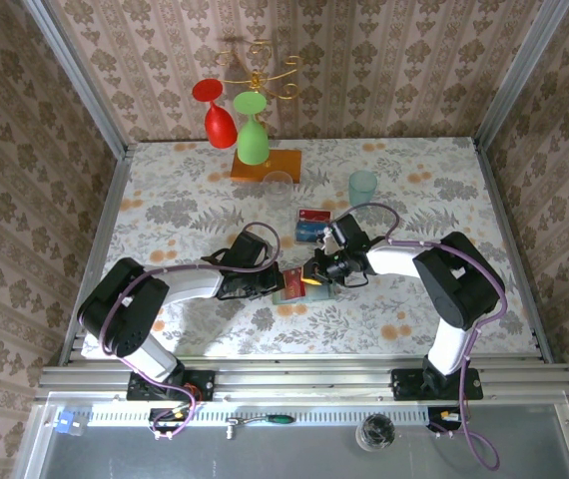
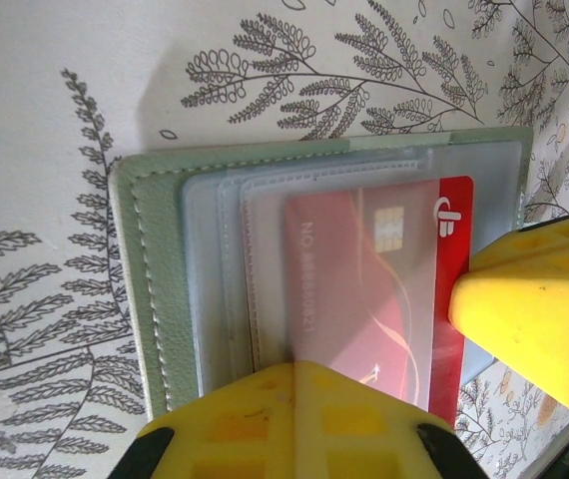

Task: Take the credit cards out of the card holder

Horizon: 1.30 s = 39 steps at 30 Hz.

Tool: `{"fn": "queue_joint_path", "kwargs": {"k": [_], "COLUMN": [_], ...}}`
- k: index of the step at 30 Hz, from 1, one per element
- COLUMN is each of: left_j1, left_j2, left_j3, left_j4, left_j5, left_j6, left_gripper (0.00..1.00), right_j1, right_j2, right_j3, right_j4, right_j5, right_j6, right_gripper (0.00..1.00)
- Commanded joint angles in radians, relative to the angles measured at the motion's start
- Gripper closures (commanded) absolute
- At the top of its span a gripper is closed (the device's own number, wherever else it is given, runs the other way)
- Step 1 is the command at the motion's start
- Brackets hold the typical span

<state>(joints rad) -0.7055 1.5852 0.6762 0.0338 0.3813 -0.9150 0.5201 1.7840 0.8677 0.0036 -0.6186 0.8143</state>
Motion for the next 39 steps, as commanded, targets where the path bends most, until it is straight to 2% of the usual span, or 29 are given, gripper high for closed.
{"fn": "queue_joint_path", "kwargs": {"k": [1, 12, 22, 39], "left_j1": [0.005, 0.005, 0.007, 0.013], "left_j2": [0.012, 0.004, -0.002, -0.025], "left_j3": [-0.018, -0.018, -0.012, -0.013], "left_j4": [-0.036, -0.039, -0.039, -0.033], "left_j5": [0.001, -0.002, 0.004, 0.011], "left_j6": [0.002, 0.002, 0.005, 0.013], "left_gripper": [1.00, 1.00, 1.00, 1.00], "right_j1": [-0.014, -0.044, -0.046, -0.043], "right_j2": [-0.029, -0.085, -0.152, -0.165], "right_j3": [-0.026, -0.045, -0.018, 0.023], "right_j4": [0.002, -0.071, -0.215, -0.273], "right_j5": [-0.013, 0.024, 0.120, 0.161], "right_j6": [-0.018, -0.075, -0.142, -0.158], "right_gripper": [0.92, 0.94, 0.95, 0.94]}}
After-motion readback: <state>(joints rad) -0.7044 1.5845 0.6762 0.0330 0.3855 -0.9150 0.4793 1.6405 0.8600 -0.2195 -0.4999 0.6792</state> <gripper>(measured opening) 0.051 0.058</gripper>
